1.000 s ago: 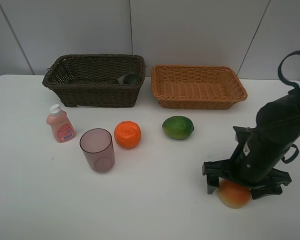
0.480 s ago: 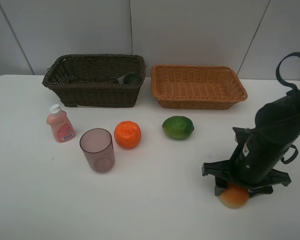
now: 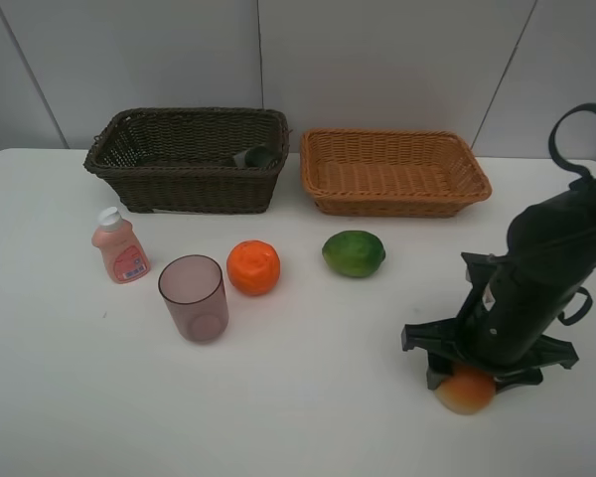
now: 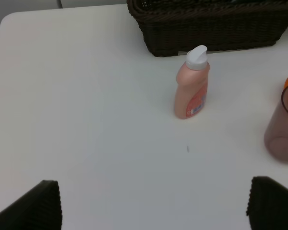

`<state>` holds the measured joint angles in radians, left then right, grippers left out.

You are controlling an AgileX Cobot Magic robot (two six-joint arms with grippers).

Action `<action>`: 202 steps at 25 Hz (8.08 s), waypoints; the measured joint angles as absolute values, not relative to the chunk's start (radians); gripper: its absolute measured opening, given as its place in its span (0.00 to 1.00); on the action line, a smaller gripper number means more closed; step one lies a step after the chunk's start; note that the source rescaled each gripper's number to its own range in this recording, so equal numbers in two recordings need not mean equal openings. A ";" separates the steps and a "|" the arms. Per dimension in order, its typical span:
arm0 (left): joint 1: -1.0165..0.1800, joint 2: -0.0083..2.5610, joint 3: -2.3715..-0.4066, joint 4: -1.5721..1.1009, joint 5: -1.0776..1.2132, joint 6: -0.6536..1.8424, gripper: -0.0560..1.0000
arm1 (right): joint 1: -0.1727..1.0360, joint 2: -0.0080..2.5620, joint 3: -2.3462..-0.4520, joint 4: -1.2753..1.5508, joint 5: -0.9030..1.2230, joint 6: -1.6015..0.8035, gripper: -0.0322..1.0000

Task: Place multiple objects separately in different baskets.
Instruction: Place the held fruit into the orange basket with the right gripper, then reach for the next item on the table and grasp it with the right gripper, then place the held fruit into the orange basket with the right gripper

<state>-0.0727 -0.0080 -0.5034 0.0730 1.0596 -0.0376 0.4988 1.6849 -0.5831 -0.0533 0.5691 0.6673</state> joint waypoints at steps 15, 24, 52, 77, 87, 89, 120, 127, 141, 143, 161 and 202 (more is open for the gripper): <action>-0.073 -0.008 -0.503 0.073 1.059 -0.038 1.00 | 0.482 1.759 -1.207 -0.094 1.044 0.341 0.42; -0.073 -0.008 -0.503 0.073 1.059 -0.038 1.00 | 0.476 2.035 -1.716 -0.119 1.163 0.265 0.42; -0.073 -0.008 -0.503 0.073 1.059 -0.038 1.00 | 0.370 2.382 -2.031 -0.164 0.887 0.245 0.77; -0.073 -0.008 -0.503 0.073 1.059 -0.038 1.00 | 0.465 1.956 -1.624 -0.116 1.143 -0.393 0.98; -0.073 -0.008 -0.503 0.073 1.059 -0.038 1.00 | 0.518 1.809 -1.214 -0.072 0.864 -0.768 0.98; -0.073 -0.008 -0.503 0.073 1.059 -0.038 1.00 | 0.523 1.809 -1.178 -0.039 0.805 -0.830 0.98; -0.073 -0.008 -0.503 0.073 1.059 -0.038 1.00 | 0.546 1.926 -1.106 -0.054 0.490 -0.882 0.98; -0.073 -0.008 -0.503 0.073 1.059 -0.038 1.00 | 0.546 1.933 -1.106 -0.065 0.457 -0.882 0.98; -0.073 -0.008 -0.503 0.073 1.059 -0.038 1.00 | 0.543 1.990 -1.106 -0.113 0.433 -0.882 0.98; -0.073 -0.008 -0.503 0.073 1.059 -0.038 1.00 | 0.541 1.996 -1.106 -0.114 0.429 -0.882 0.98; -0.073 -0.008 -0.503 0.073 1.059 -0.038 1.00 | 0.539 2.008 -1.106 -0.141 0.403 -0.882 0.43; -0.073 -0.008 -0.503 0.073 1.059 -0.038 1.00 | 0.442 1.925 -1.608 -0.210 0.980 0.256 0.43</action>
